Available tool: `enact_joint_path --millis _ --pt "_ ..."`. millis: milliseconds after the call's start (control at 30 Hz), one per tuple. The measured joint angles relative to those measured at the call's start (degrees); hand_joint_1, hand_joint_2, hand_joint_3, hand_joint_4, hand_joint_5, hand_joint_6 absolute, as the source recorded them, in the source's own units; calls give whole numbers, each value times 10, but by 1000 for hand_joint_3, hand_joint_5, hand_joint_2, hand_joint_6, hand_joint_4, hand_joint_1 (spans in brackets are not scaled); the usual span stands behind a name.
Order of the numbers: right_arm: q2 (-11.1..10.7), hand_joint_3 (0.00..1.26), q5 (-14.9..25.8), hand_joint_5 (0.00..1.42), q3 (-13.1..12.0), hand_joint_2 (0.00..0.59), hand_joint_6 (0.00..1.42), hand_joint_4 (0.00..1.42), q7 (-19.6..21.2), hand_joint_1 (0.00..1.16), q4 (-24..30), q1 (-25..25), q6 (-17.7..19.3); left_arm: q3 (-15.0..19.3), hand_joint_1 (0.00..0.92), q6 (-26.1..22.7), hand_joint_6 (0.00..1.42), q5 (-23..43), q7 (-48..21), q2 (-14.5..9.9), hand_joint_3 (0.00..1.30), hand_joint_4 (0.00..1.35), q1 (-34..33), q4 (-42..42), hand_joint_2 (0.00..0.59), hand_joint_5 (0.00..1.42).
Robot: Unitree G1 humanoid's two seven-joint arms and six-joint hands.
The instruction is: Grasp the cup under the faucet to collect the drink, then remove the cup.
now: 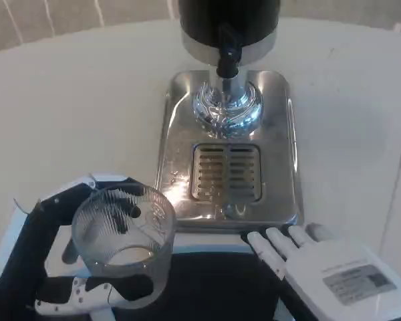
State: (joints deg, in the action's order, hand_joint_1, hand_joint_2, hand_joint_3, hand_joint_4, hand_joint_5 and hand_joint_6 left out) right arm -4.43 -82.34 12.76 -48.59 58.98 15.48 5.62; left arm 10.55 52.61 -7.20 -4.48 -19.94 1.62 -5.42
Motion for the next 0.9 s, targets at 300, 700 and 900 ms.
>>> enact_joint_path --millis 300,700,900 --pt "7 0 0 0 -2 469 0 0 0 320 0 0 5 -2 618 0 1424 -2 0 1 974 1166 -4 -2 0 1403" --pt "23 0 0 0 -23 476 0 0 0 306 0 18 15 -8 618 -6 1424 -28 5 24 973 1166 -57 -48 0 1403" --pt "31 0 6 0 -51 477 0 0 11 301 1 45 29 -14 618 -12 1424 -53 32 39 973 1166 -106 -97 0 1403"
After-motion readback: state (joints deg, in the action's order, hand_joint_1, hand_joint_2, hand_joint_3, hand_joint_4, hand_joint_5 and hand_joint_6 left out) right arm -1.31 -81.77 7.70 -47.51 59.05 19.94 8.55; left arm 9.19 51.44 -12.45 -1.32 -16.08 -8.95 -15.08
